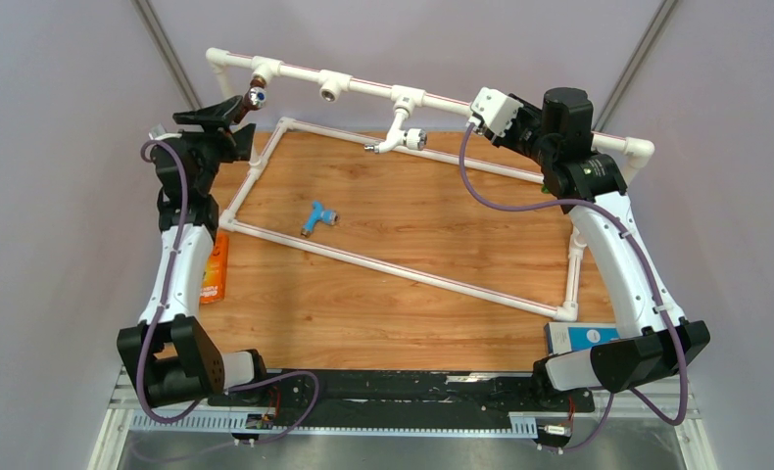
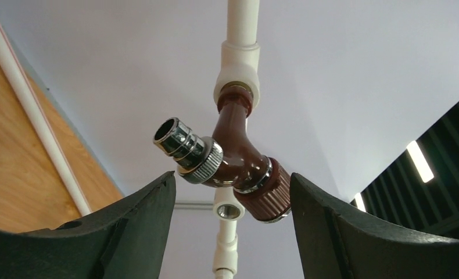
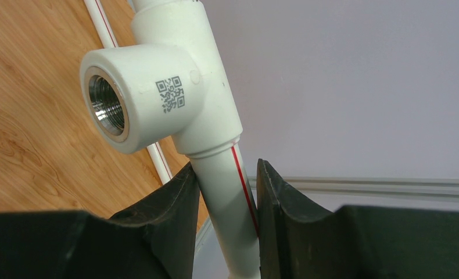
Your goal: Install the water faucets
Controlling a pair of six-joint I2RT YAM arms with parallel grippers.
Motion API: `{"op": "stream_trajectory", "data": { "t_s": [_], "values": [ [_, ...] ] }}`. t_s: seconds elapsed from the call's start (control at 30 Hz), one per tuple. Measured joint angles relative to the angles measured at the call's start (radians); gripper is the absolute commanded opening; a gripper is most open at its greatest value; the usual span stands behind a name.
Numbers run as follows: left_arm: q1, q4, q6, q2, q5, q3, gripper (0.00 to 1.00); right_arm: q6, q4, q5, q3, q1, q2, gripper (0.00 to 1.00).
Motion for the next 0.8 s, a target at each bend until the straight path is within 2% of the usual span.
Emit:
{"op": "stream_trajectory", "data": {
  "t_s": [0.13,0.43,0.57,0.77,0.8],
  "values": [
    [-0.015,0.034,-0.042,0.020,-0.037,0.013,0.73,0.000,0.000,0.000,0.000,0.000,0.000,0.00],
    [-0.056,0.072,-0.147,0.098,-0.103,0.037,0.49,0.000,0.000,0.000,0.000,0.000,0.000,0.00],
    [-0.074,0.094,-0.181,0.122,-0.124,0.054,0.35,0.000,0.000,0.001,0.000,0.000,0.000,0.00],
    [-0.090,0.102,-0.185,0.143,-0.137,0.075,0.00,0.000,0.003,0.005,0.000,0.002,0.002,0.00],
    [-0.090,0.101,-0.172,0.145,-0.136,0.079,0.00,0.000,0.005,0.006,0.000,0.002,0.002,0.00]
  ]
}}
